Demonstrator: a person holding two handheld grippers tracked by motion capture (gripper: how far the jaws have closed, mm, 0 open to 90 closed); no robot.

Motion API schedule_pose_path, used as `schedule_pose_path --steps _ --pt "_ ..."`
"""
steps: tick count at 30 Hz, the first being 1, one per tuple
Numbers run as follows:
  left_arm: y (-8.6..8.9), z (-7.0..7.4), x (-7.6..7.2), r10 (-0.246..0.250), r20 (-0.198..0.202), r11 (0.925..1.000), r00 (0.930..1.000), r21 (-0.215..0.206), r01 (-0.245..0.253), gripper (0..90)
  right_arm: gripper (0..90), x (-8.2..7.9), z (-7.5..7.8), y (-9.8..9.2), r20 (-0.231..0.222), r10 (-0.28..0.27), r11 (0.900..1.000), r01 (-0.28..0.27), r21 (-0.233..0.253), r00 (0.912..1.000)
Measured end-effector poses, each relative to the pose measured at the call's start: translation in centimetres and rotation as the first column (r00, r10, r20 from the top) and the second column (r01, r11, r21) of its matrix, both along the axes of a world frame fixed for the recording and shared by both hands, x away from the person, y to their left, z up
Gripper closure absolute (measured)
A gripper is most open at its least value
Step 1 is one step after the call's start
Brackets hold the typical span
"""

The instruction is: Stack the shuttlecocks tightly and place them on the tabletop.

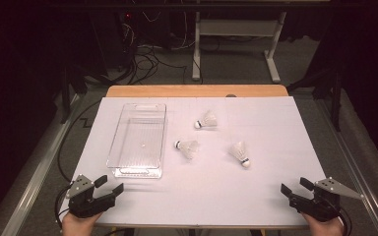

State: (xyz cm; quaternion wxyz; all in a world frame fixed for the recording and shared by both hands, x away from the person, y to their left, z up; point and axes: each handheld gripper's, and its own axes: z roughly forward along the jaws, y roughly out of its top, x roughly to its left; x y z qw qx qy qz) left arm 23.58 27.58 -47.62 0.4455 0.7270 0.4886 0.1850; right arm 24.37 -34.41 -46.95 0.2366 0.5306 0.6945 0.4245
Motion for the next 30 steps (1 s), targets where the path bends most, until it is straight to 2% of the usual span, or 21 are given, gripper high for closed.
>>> schedule_pose_path --steps 14,24,30 --pt "-0.05 0.07 -0.13 -0.007 0.004 1.0 1.0 -0.003 0.007 29.9 23.4 -0.05 -0.02 -0.01 0.0 0.002 1.0 -0.002 0.002 1.0" --pt "0.19 0.28 -0.41 0.0 0.004 0.9995 1.0 -0.033 0.0 29.7 23.7 0.07 -0.04 -0.17 -0.002 -0.002 1.0 0.002 0.01 1.0" --pt "-0.2 0.36 -0.61 -0.017 0.002 0.999 0.9999 -0.042 0.017 30.2 23.8 0.13 -0.07 -0.1 -0.003 0.008 1.0 -0.008 0.01 1.0"
